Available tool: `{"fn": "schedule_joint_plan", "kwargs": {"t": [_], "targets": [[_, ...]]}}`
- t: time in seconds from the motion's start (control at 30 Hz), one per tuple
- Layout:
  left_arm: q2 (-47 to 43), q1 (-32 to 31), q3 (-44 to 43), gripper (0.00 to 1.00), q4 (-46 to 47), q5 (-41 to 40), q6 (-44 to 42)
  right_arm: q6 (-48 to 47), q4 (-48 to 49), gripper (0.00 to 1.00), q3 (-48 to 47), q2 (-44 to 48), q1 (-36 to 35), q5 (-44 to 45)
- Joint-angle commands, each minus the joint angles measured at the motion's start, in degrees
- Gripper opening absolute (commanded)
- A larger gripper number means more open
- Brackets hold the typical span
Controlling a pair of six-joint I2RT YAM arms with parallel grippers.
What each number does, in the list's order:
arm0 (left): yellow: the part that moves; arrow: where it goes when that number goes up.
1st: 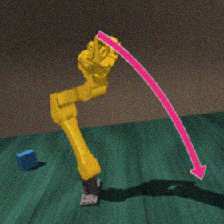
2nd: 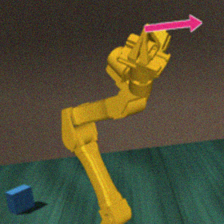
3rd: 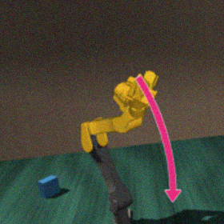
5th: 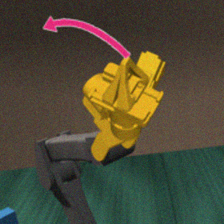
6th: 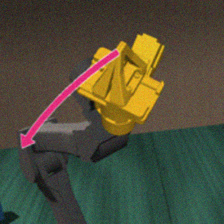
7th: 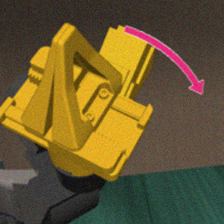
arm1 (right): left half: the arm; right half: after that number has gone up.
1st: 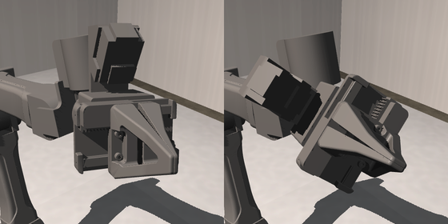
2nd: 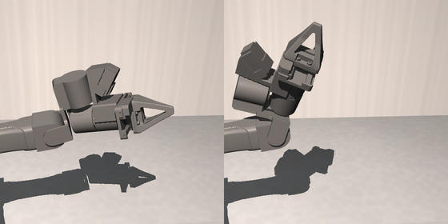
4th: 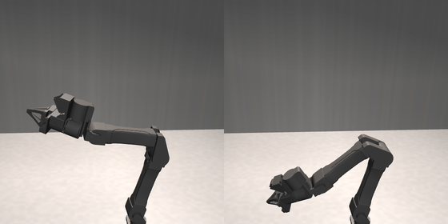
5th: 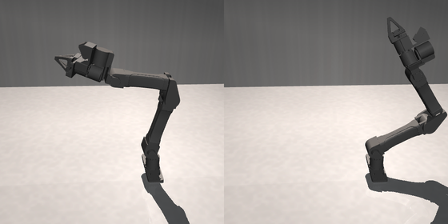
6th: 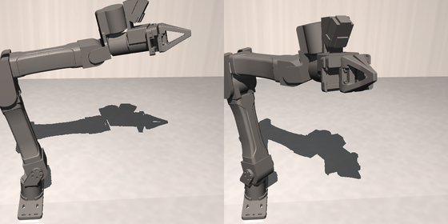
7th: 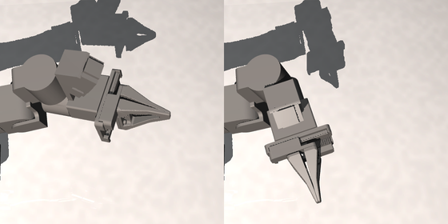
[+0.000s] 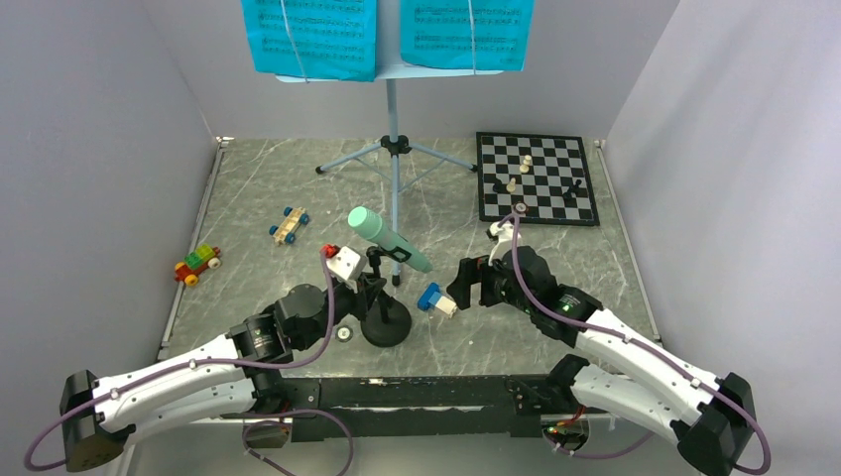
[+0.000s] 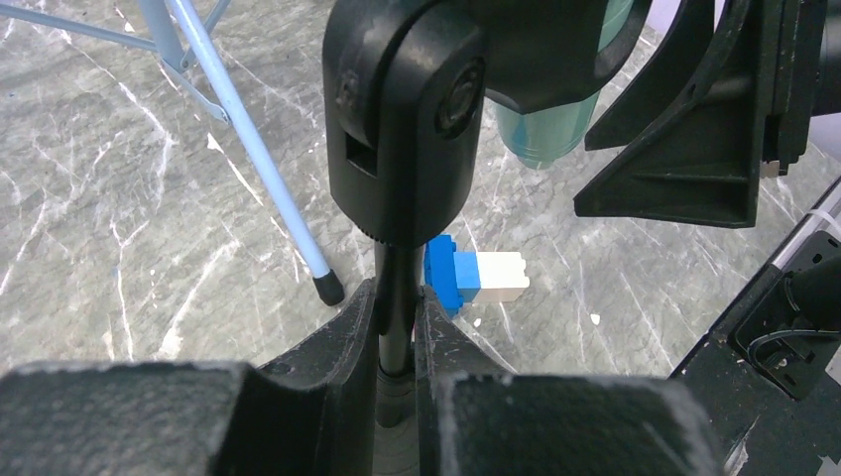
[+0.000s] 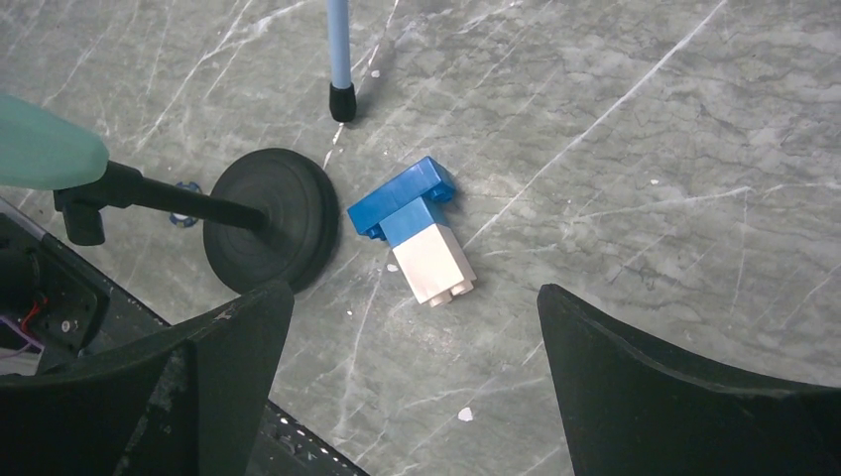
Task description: Pack up the instrument practice props
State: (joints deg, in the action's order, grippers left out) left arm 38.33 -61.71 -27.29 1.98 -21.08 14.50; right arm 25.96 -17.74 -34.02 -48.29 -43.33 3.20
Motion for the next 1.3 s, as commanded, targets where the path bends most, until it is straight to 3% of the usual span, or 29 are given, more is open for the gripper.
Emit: {"fn": "schedule_joint_plan", "kwargs": {"t": [0.0,0.43,0.67,0.9,1.1,1.27], "targets": [[-0.35,-0.6,-0.18,0.0,5.42,1.15,2.46,0.1,-1.17,1.0,-2.45,1.93,-0.22,1.84],[7.28,-5.96,2.4,0.0,22.48,-0.49,-2.06,-1.17,-5.16,1.0,-3.65,7.1,-0.27,5.76],[9.28,-6.92,3.76,0.01,22.14,-3.9,-2.22,-1.43,-6.28,1.0,-3.34,7.89,-0.26,6.59],[4.97,-7.11,3.86,0.34,15.17,-4.77,-1.19,-1.52,-6.83,1.0,-3.72,8.19,-0.24,6.73],[0.49,-7.11,3.33,0.5,9.84,-6.15,-1.15,-1.83,-7.34,1.0,-4.51,7.78,-0.28,6.42],[-2.18,-7.11,0.32,0.71,1.42,-7.47,-0.69,-1.85,-9.09,1.0,-5.55,8.62,-0.26,6.81]]}}
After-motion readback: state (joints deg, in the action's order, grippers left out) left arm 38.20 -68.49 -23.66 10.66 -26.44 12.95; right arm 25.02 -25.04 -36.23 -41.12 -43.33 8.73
